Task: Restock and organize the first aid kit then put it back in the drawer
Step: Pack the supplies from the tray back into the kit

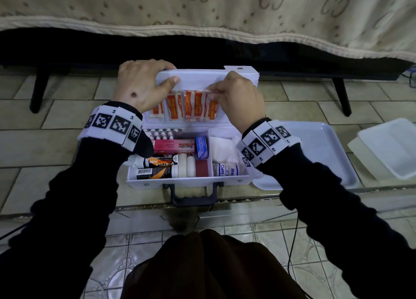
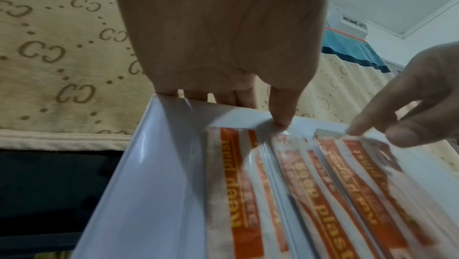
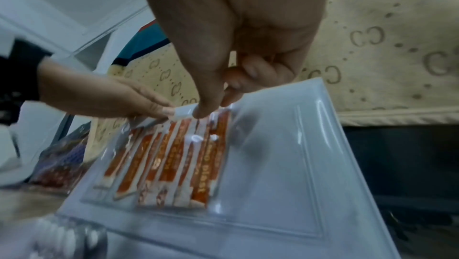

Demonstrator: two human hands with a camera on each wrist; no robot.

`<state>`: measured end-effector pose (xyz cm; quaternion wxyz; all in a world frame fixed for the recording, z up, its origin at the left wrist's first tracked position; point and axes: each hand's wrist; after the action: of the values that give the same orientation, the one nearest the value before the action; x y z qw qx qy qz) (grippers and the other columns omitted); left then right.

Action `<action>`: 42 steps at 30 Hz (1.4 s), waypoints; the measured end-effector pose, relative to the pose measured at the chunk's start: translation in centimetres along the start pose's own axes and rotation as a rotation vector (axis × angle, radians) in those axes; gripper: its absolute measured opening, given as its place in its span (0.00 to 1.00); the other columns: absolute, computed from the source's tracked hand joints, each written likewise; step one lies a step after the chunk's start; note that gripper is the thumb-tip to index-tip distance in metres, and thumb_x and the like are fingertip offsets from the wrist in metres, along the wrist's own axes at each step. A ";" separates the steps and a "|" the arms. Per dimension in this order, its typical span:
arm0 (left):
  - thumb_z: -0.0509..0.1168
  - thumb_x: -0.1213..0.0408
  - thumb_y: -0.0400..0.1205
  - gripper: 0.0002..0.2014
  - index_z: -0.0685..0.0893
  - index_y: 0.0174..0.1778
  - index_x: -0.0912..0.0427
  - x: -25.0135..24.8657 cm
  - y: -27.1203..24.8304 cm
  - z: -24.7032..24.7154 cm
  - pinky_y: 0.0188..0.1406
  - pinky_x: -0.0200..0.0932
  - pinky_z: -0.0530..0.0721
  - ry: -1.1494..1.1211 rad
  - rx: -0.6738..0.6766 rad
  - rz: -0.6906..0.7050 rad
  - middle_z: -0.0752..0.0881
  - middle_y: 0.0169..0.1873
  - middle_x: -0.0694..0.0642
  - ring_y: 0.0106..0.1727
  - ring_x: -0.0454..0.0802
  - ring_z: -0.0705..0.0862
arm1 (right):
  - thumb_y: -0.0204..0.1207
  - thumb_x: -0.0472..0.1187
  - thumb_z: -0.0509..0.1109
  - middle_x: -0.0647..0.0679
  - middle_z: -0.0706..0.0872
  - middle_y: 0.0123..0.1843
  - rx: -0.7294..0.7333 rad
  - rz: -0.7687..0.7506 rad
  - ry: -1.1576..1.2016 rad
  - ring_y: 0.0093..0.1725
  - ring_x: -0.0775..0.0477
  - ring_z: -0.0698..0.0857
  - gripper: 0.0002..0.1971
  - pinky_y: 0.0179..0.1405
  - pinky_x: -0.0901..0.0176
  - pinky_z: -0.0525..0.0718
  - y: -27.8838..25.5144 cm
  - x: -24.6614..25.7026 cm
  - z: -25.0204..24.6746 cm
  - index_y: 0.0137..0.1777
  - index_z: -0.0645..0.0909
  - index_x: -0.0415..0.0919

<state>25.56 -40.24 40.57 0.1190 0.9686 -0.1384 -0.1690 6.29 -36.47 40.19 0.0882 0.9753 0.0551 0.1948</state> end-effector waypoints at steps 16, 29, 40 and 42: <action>0.55 0.36 0.73 0.30 0.83 0.61 0.53 0.0 0.1 0.4 0.64 0.56 0.70 0.001 0.005 -0.028 0.86 0.56 0.61 0.59 0.63 0.81 | 0.72 0.42 0.75 0.43 0.85 0.60 0.413 0.414 -0.133 0.59 0.44 0.83 0.15 0.54 0.59 0.78 -2.2 -12.1 -1.3 0.58 0.84 0.40; 0.61 0.39 0.77 0.25 0.83 0.62 0.53 -0.1 -0.1 0.4 0.66 0.54 0.68 -0.010 -0.032 -0.042 0.86 0.57 0.59 0.62 0.61 0.80 | 0.63 0.36 0.81 0.41 0.86 0.56 0.293 0.562 0.129 0.50 0.44 0.85 0.27 0.42 0.62 0.78 -2.2 -12.4 2.0 0.64 0.79 0.38; 0.62 0.42 0.79 0.23 0.82 0.63 0.52 0.1 -0.1 0.5 0.69 0.54 0.64 -0.027 -0.036 -0.029 0.86 0.57 0.57 0.62 0.60 0.79 | 0.68 0.38 0.72 0.41 0.88 0.40 -0.171 0.119 0.542 0.41 0.49 0.85 0.07 0.48 0.49 0.86 0.2 -6.9 -6.0 0.46 0.85 0.42; 0.62 0.42 0.79 0.23 0.81 0.64 0.53 0.0 -0.1 0.4 0.70 0.54 0.63 -0.029 -0.029 -0.033 0.85 0.58 0.58 0.63 0.60 0.79 | 0.68 0.38 0.75 0.53 0.85 0.36 -0.172 0.019 0.529 0.35 0.66 0.82 0.08 0.42 0.67 0.82 0.6 -4.4 -6.1 0.47 0.87 0.43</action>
<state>25.46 -40.28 40.16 0.1282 0.9663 -0.1216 -0.1872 -0.13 -36.73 44.22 0.1513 0.8800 0.0503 0.4474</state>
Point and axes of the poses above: each hand's wrist, its own y-axis towards the middle knuckle, its own z-axis out of the palm, x = y × z
